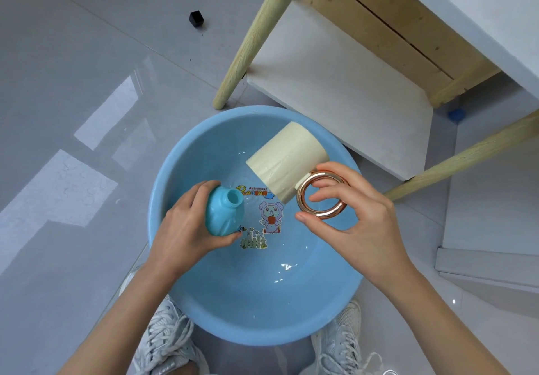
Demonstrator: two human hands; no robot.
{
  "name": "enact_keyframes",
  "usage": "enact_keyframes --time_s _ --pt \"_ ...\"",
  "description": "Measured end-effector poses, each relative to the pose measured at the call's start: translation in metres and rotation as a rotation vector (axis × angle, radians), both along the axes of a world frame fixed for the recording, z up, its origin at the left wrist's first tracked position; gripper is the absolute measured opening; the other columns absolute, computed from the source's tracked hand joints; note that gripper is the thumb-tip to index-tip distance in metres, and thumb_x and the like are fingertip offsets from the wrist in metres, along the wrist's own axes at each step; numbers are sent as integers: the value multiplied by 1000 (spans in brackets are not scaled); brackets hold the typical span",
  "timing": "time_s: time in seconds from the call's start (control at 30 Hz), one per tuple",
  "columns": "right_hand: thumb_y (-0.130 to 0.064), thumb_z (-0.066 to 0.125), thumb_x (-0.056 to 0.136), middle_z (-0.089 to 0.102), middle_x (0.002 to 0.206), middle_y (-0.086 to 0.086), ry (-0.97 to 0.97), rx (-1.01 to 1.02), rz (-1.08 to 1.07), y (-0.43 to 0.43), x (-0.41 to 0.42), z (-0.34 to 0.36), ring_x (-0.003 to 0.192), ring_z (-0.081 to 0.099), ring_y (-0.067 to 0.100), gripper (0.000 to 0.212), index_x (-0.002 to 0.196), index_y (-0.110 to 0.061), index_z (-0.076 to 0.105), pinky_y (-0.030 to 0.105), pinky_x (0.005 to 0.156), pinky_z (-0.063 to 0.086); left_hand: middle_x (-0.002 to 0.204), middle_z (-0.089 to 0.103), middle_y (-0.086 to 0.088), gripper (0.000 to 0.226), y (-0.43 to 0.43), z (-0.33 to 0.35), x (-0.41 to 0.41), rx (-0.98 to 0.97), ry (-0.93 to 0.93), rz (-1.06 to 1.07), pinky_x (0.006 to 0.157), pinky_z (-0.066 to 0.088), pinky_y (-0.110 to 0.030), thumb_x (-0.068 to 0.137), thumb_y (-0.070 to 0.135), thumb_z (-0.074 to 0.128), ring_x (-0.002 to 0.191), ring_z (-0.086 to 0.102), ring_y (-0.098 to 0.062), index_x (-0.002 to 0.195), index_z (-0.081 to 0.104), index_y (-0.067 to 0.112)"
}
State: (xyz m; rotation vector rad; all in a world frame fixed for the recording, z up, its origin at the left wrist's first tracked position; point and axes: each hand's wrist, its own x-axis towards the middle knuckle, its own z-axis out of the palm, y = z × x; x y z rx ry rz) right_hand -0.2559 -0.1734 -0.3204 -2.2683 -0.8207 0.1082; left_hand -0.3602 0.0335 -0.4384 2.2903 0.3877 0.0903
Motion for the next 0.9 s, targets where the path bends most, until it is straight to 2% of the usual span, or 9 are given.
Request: enact_keyframes --time_s 0.13,0.2,0.33,0.4,0.5,0.6,0.7,0.8,0.9 --pt "-25 81 71 61 116 2 9 -16 -31 -7 2 -20 99 64 9 24 80 -8 67 19 88 47 126 54 7 96 -1 2 0 -79 20 28 91 42 -29 51 50 87 110 54 -16 131 45 21" --pt "-27 80 70 61 115 0 41 -34 -54 -11 4 -34 97 64 9 24 79 -9 67 18 88 46 127 52 10 98 0 1 0 -111 14 34 92 41 -26 48 60 82 110 52 -11 131 44 24" --pt "-28 80 69 58 114 -3 67 -116 -53 -20 11 -67 93 60 9 27 79 -8 65 13 86 42 120 52 11 90 1 1 1 -186 -57 32 92 35 -10 50 64 72 107 50 -3 125 46 22" --pt "-23 84 69 59 116 2 13 -192 -26 -24 16 -82 92 61 15 28 80 -8 64 19 84 44 118 53 11 86 3 3 2 -203 -96 32 91 33 -5 51 62 75 106 50 -1 123 47 22" --pt "-14 85 69 59 119 8 -79 -270 34 -23 25 -96 89 64 26 27 84 -5 64 38 74 53 118 53 8 84 5 3 4 -211 -134 25 94 35 -9 53 59 77 108 50 -3 122 44 25" --pt "-10 86 67 58 124 13 -156 -319 115 -14 36 -108 88 66 30 30 85 -2 63 42 63 57 127 49 7 84 9 4 4 -198 -145 13 100 35 -14 53 58 78 119 47 -8 123 43 26" --pt "-8 89 60 59 124 18 -250 -411 226 -6 45 -121 90 66 33 37 85 3 64 39 51 56 132 40 33 84 9 9 3 -255 -106 31 103 36 -17 49 57 80 129 43 -5 121 41 37" --pt "-9 91 56 59 122 18 -277 -492 278 -4 51 -131 88 66 33 39 81 3 64 34 42 51 120 53 29 84 9 16 1 -306 -72 69 93 44 -16 47 57 81 110 54 3 118 43 36" --pt "-9 91 55 60 121 19 -262 -491 247 -6 51 -137 87 66 34 39 80 4 64 34 42 52 113 57 23 84 9 18 0 -347 -56 91 86 48 -20 47 54 83 103 57 -3 119 46 29"
